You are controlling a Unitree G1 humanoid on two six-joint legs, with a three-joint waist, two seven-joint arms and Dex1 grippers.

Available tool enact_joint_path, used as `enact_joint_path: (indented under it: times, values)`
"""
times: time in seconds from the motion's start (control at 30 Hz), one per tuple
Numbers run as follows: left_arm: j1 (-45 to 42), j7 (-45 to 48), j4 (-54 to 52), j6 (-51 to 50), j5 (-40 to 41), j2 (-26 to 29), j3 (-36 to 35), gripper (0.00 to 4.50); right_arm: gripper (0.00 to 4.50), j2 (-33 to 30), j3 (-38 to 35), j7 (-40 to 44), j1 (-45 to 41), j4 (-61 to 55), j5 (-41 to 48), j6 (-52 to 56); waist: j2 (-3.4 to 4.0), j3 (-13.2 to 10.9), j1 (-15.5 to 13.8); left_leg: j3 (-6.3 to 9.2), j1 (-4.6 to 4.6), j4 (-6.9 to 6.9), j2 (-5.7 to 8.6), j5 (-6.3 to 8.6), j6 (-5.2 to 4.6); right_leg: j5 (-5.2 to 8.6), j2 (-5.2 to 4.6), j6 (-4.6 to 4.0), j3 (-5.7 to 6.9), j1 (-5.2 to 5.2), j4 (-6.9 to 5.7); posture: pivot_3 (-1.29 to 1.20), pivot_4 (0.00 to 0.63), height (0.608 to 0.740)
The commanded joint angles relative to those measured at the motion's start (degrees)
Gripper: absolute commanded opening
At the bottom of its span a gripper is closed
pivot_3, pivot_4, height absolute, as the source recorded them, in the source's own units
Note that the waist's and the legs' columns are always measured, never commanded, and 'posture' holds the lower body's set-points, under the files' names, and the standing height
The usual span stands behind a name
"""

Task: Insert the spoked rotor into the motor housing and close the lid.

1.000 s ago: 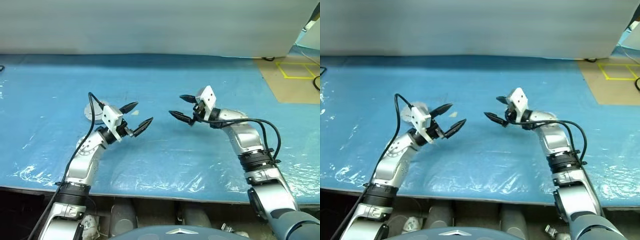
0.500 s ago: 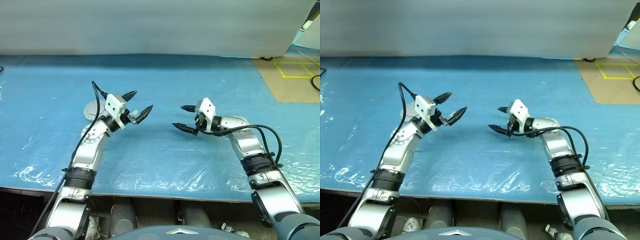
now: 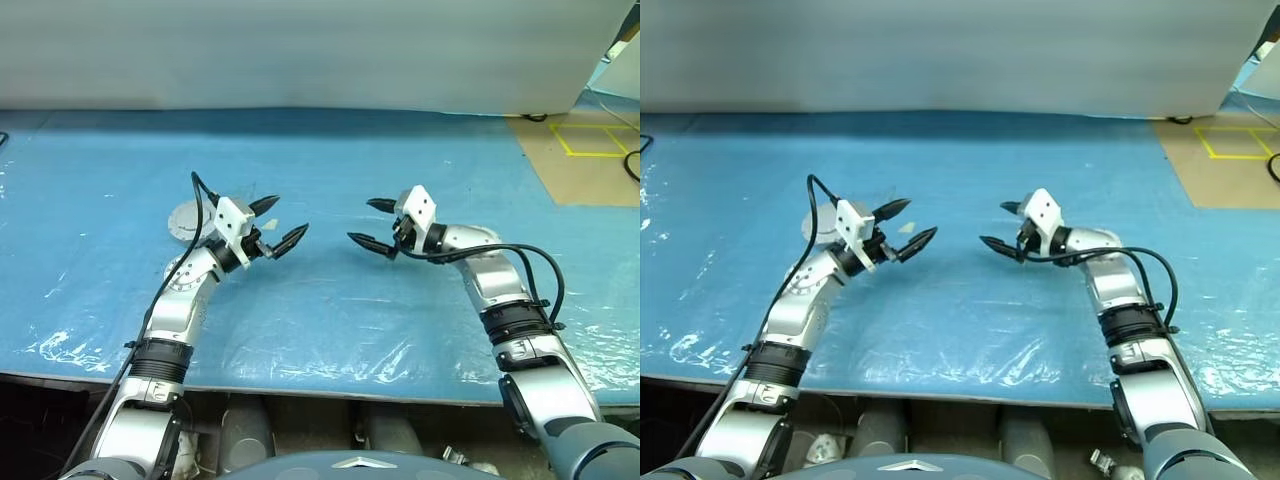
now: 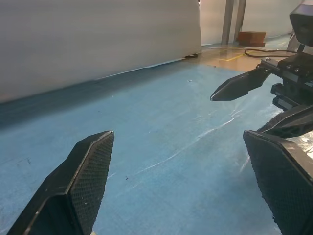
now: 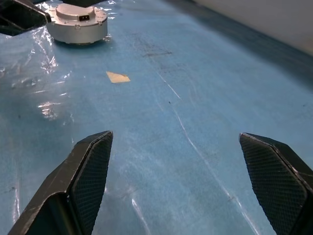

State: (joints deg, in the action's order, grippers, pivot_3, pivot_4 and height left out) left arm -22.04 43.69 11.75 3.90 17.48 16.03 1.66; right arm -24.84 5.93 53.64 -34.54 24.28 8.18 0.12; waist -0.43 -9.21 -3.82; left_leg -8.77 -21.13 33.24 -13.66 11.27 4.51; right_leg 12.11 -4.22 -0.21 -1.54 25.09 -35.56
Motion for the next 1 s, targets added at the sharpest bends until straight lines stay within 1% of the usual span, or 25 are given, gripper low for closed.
enact_joint_path:
  times: [0.03, 0.3, 0.37, 0.4, 0.5, 0.53, 0.57, 0.6, 0.73, 0.77, 1.0]
  values:
    - [0.1, -1.2, -3.2, -0.5, -0.3, 0.1, -0.5, 4.48, 4.35, 0.5, -0.9, -0.1, -1.8, -0.2, 0.5, -1.3, 0.0, 0.0, 0.0, 0.0, 0.0, 0.0, 0.0, 0.0, 0.0, 0.0, 0.0, 0.0, 0.0, 0.0, 0.0, 0.0, 0.15, 0.74]
    - [0.3, -1.6, -2.8, -0.1, -0.2, -0.4, -0.2, 4.48, 4.35, 0.7, 0.0, 0.5, -3.9, 2.4, -0.7, -3.1, 0.0, 0.0, 0.0, 0.0, -0.04, -0.02, 0.0, 0.0, 0.0, 0.01, 0.0, -0.01, 0.0, 0.02, 0.02, 0.0, 0.15, 0.74]
    - [0.5, -1.0, -2.7, -0.3, 0.2, -0.7, 0.2, 4.07, 4.5, 0.7, -0.1, 0.4, -3.9, 2.3, -0.6, -3.0, 0.0, 0.0, 0.1, 0.0, -0.02, -0.02, -0.01, 0.0, 0.0, 0.01, 0.0, -0.01, 0.0, 0.02, 0.02, 0.0, 0.15, 0.74]
    - [0.7, -0.7, -2.9, -0.6, 0.8, -0.9, 0.1, 3.82, 4.5, 0.7, -0.1, 0.4, -3.8, 2.2, -0.5, -3.0, 0.0, 0.0, 0.0, 0.0, -0.02, -0.02, -0.01, 0.0, 0.0, 0.01, 0.0, -0.02, 0.0, 0.02, 0.02, 0.0, 0.15, 0.74]
    - [0.7, 0.0, -3.0, -0.1, 1.2, -1.2, -0.1, 2.81, 4.5, 0.8, 0.1, 0.1, -3.5, 2.1, -0.8, -3.4, 0.0, 0.0, 0.0, 0.0, -0.04, -0.02, -0.01, 0.0, 0.0, 0.01, 0.0, -0.02, 0.0, 0.02, 0.02, 0.0, 0.15, 0.74]
    - [0.7, 0.5, -3.0, 0.0, 1.1, -1.1, 0.0, 2.39, 4.5, 0.8, 0.2, 0.1, -3.3, 2.1, -0.9, -3.5, 0.0, 0.0, 0.0, 0.0, -0.04, -0.02, -0.01, 0.0, 0.0, 0.01, 0.0, -0.02, 0.0, 0.02, 0.03, 0.0, 0.15, 0.74]
    - [0.7, 0.8, -3.1, -0.1, 1.1, -1.0, 0.1, 2.11, 4.5, 0.7, 0.2, 0.0, -3.2, 2.1, -0.9, -3.6, 0.0, 0.0, 0.0, 0.0, -0.04, -0.02, -0.01, 0.0, 0.0, 0.01, 0.0, -0.02, 0.0, 0.02, 0.03, 0.0, 0.15, 0.74]
    - [0.7, 1.2, -3.2, -0.3, 1.3, -1.0, 0.2, 1.69, 4.5, 0.7, 0.2, -0.2, -3.1, 2.1, -1.0, -3.6, 0.0, 0.0, 0.0, 0.0, -0.04, -0.03, -0.01, 0.0, 0.0, 0.01, 0.0, -0.02, 0.0, 0.03, 0.03, 0.0, 0.15, 0.74]
    - [0.9, 1.8, -3.8, -1.2, 1.6, -1.0, 0.1, 0.22, 4.5, 0.8, 0.1, -0.6, -2.4, 1.2, -1.1, -3.4, 0.0, 0.0, 0.0, 0.0, -0.03, -0.04, -0.01, 0.0, 0.0, 0.02, 0.0, -0.03, 0.0, 0.02, 0.03, 0.0, 0.15, 0.74]
    - [0.9, 1.8, -3.8, -1.2, 1.3, -0.9, 0.1, 0.04, 4.5, 0.9, 0.1, -0.6, -2.2, 1.0, -1.2, -3.4, 0.0, 0.0, 0.0, 0.0, -0.03, -0.04, -0.01, 0.0, 0.0, 0.02, 0.0, -0.03, 0.0, 0.03, 0.03, 0.0, 0.15, 0.74]
    - [0.9, 1.0, -4.6, -2.1, -0.1, -0.3, 0.6, 0.04, 4.5, 1.1, -0.1, -0.7, -0.9, 0.2, -0.7, -2.9, 0.0, 0.0, 0.0, 0.0, -0.04, -0.04, -0.01, 0.0, 0.0, 0.02, 0.0, -0.03, 0.0, 0.03, 0.05, 0.0, 0.15, 0.74]
